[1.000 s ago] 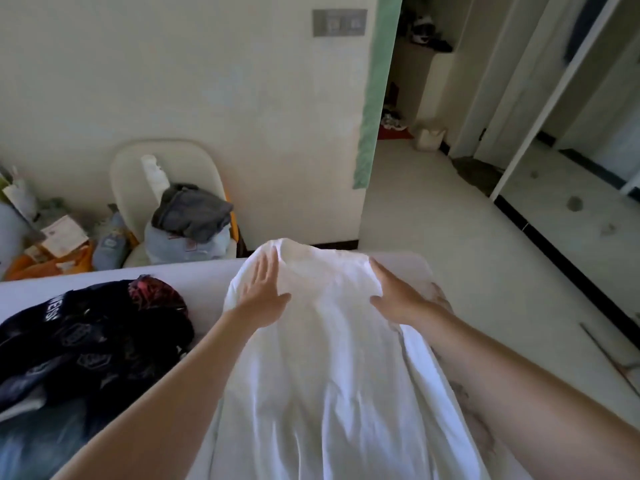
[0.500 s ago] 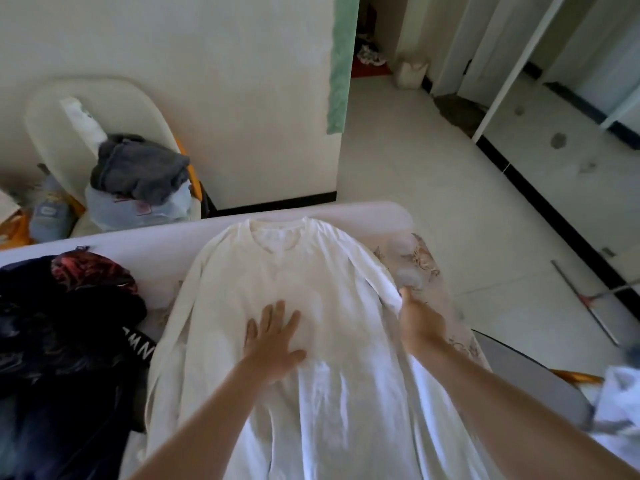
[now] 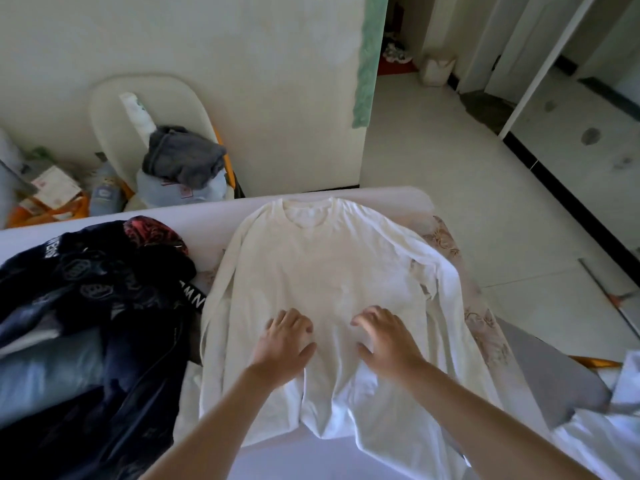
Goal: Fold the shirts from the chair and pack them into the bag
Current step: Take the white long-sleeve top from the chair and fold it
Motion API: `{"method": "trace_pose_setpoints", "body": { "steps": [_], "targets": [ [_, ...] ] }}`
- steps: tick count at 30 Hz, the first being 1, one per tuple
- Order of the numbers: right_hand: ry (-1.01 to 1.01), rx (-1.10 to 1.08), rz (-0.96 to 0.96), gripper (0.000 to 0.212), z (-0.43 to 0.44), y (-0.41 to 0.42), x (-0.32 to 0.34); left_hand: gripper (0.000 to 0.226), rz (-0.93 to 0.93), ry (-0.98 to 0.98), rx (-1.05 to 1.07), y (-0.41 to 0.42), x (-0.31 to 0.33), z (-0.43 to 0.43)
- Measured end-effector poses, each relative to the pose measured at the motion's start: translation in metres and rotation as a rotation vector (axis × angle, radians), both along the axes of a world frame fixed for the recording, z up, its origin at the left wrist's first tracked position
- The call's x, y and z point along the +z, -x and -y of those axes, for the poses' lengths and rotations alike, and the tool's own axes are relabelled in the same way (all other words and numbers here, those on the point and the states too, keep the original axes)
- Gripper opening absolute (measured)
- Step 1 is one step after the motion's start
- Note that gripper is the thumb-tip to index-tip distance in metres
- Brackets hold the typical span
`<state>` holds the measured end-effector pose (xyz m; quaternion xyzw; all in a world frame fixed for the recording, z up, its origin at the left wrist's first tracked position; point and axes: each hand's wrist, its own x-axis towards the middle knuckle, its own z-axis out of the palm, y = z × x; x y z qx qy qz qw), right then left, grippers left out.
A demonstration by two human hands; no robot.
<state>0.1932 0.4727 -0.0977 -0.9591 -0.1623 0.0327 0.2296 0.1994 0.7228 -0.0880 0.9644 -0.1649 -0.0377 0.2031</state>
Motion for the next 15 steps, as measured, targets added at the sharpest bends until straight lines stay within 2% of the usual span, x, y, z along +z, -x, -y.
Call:
{"method": "trace_pose_setpoints", "body": {
  "steps": [1,3,5,7,8,10,11,13,15],
  "targets": [
    [-0.021,0.053,-0.064,0.038,-0.009,0.014,0.004,0.027,0.031,0.025,-0.014,0.014,0.001,-0.008],
    [0.037,0.174,-0.175,0.049,-0.020,0.037,0.010,0.035,0.011,0.039,-0.063,0.045,0.004,-0.024],
    [0.203,0.314,-0.212,0.067,-0.024,0.056,0.011,0.050,-0.061,-0.043,-0.122,0.074,-0.001,-0.039],
    [0.360,0.386,-0.193,0.071,-0.020,0.072,0.003,0.064,-0.156,-0.182,-0.123,0.096,-0.011,-0.051],
    [0.382,0.379,-0.182,0.063,-0.016,0.078,-0.002,0.060,-0.211,-0.184,-0.093,0.103,-0.016,-0.056],
    [0.336,0.322,-0.142,0.029,-0.006,0.085,-0.007,0.033,-0.241,-0.080,-0.023,0.109,-0.017,-0.061],
    [0.307,0.290,-0.129,0.014,-0.002,0.085,-0.005,0.031,-0.258,-0.064,0.001,0.109,-0.014,-0.062],
    [0.234,0.188,-0.154,0.010,0.000,0.081,0.013,0.035,-0.320,-0.063,0.035,0.102,-0.003,-0.062],
    [0.210,0.015,-0.181,0.022,0.004,0.066,0.035,0.022,-0.355,-0.009,0.120,0.088,0.017,-0.060]
  ]
}}
